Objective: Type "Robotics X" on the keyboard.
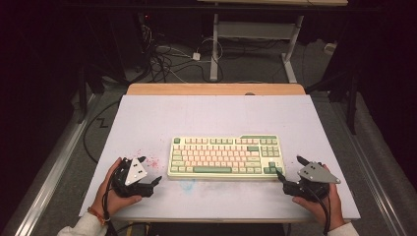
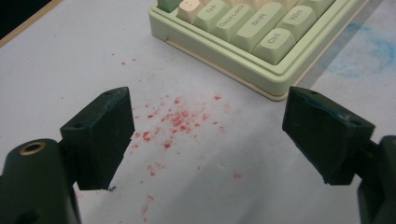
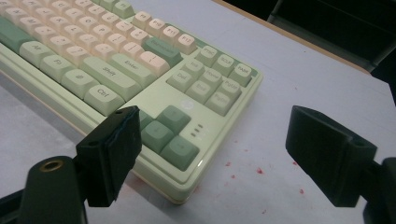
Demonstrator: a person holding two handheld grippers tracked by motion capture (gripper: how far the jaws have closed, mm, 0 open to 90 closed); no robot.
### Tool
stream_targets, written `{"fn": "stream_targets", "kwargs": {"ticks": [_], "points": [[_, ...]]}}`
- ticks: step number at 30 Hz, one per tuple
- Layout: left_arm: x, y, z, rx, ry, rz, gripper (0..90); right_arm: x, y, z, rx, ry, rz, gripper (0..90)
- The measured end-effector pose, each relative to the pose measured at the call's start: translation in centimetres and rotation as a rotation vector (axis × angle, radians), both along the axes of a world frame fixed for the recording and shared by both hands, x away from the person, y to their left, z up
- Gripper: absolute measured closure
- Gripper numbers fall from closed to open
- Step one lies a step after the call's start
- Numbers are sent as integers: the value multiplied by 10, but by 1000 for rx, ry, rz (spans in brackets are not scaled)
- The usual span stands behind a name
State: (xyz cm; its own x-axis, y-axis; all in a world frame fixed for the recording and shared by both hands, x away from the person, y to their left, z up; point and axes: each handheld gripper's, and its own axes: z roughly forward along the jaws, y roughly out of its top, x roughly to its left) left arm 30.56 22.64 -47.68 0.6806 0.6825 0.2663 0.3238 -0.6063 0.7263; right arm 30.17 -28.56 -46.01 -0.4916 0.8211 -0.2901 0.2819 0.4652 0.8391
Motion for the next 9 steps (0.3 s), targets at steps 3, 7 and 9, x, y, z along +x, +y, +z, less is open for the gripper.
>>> {"fn": "stream_targets", "kwargs": {"ticks": [3,7,9], "points": [[1,0,0,0,4,1,157,1,0,-1,-5,7,-3,188],[3,-1,-1,0,13,1,157,1,3,-4,-31,17,13,190],[4,-1,-1,8,19,1,157,0,3,-4,-28,11,28,189]]}}
